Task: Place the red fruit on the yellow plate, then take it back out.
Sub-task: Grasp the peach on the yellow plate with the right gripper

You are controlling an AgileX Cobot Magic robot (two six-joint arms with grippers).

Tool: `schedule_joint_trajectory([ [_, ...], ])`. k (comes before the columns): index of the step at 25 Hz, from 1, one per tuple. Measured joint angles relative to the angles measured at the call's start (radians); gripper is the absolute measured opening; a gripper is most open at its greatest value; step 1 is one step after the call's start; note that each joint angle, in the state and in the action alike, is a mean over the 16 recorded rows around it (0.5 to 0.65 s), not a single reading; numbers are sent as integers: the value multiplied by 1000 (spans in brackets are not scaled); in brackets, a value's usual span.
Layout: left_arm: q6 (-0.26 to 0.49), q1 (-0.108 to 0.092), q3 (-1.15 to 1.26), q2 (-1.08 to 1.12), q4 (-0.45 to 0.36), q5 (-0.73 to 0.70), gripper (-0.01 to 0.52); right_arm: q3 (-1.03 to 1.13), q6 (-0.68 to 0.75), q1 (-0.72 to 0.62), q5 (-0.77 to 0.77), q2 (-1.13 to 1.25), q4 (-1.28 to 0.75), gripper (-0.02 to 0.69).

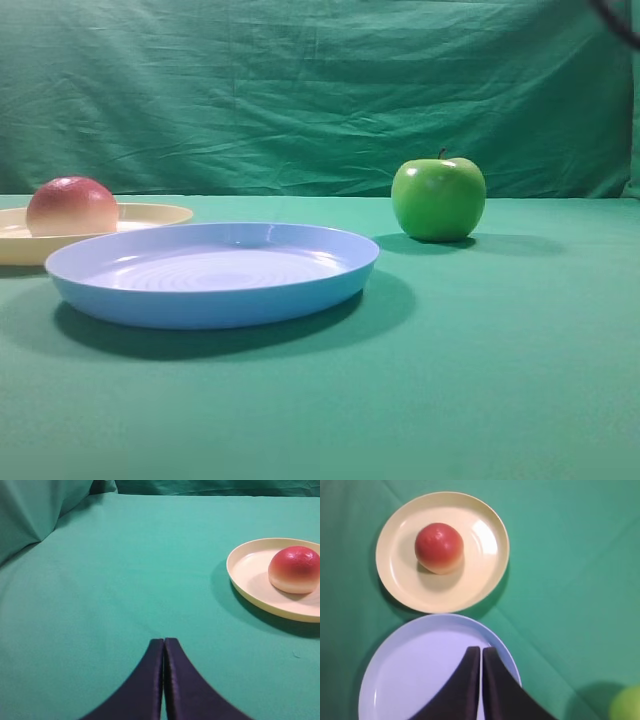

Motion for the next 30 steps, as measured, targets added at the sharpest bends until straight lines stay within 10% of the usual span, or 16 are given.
schedule_joint_trajectory([
  [18, 0, 0, 0, 0, 0, 0, 0, -301, -38, 157, -237, 413, -2, 592],
  [30, 0, 0, 0, 0, 0, 0, 0, -307, -39, 145, -395, 514, 0, 640],
])
